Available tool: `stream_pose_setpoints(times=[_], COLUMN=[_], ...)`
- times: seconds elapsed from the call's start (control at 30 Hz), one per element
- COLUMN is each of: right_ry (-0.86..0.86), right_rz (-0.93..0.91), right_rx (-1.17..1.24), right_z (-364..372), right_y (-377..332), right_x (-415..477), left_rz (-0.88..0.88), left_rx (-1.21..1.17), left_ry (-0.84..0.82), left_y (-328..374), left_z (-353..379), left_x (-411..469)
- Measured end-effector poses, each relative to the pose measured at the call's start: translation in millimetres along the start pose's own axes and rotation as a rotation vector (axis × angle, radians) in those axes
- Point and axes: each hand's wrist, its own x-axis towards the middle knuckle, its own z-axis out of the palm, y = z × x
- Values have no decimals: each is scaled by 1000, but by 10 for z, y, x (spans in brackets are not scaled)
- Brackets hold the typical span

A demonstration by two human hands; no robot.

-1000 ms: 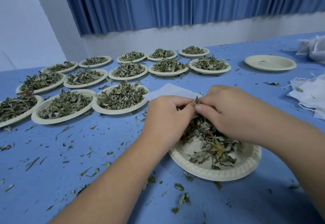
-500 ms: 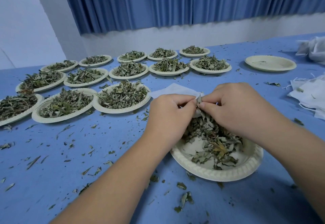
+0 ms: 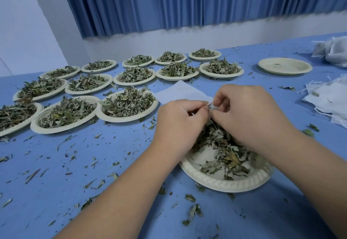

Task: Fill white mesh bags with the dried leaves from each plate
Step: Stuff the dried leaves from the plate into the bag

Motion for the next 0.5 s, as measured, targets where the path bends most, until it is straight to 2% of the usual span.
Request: stream_pose_setpoints(times=[0.17, 0.3, 0.4, 0.5], right_ry=[-16, -67, -183, -194], right_rz=[-9, -47, -97, -130], right_rx=[-13, 108, 29, -20], right_z=[0, -85, -77, -24], right_y=[-31, -28, -63, -40], right_x=[-10, -25, -57, -62], left_rz=[-27, -111, -161, -201], left_rx=[-18, -174, -247, -271], left_ry=[-15, 24, 44, 61], left_y=[19, 31, 36, 23], left_z=[-1, -50, -84, -99], left_x=[-3, 20, 29, 51])
